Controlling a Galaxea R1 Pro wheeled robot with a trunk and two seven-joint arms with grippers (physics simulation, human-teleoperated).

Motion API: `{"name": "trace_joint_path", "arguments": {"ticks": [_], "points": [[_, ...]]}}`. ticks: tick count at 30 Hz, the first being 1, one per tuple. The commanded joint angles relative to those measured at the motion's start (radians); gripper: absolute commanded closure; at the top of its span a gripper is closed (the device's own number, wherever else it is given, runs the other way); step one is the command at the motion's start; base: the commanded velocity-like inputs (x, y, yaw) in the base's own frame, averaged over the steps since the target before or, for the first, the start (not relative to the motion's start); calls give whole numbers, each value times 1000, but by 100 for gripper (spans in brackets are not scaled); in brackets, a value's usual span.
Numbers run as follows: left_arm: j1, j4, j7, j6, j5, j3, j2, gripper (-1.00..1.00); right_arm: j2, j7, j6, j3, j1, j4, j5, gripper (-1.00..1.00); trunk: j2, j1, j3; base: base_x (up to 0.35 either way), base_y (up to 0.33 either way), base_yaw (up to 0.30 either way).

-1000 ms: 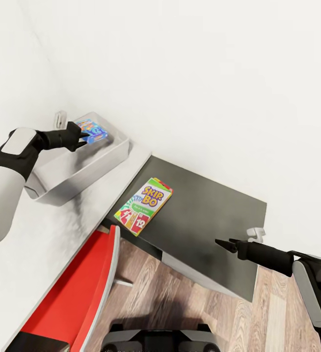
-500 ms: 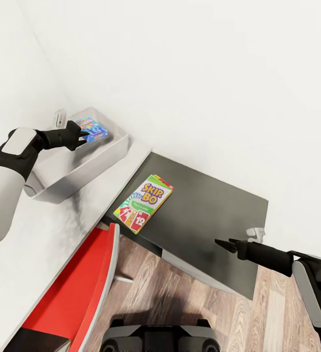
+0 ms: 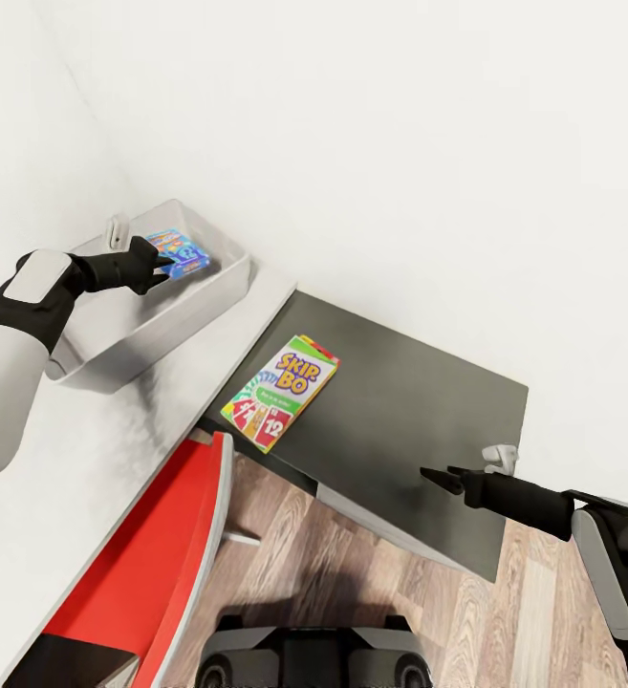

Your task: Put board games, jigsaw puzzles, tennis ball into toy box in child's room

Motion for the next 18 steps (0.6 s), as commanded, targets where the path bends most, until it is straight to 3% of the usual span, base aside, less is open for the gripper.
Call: {"name": "trace_joint_path", "arguments": {"ticks": [1,18], "points": [[0,-1,8,0,12,-5,1,100,0,4,5,-1,-1,0,1,-100,-2,0,-3,0,0,0],[0,0,7,0,11,-4,3,100,0,5,6,-2,-1,0,1,-100,-2,0,-29,0,0,0]]}}
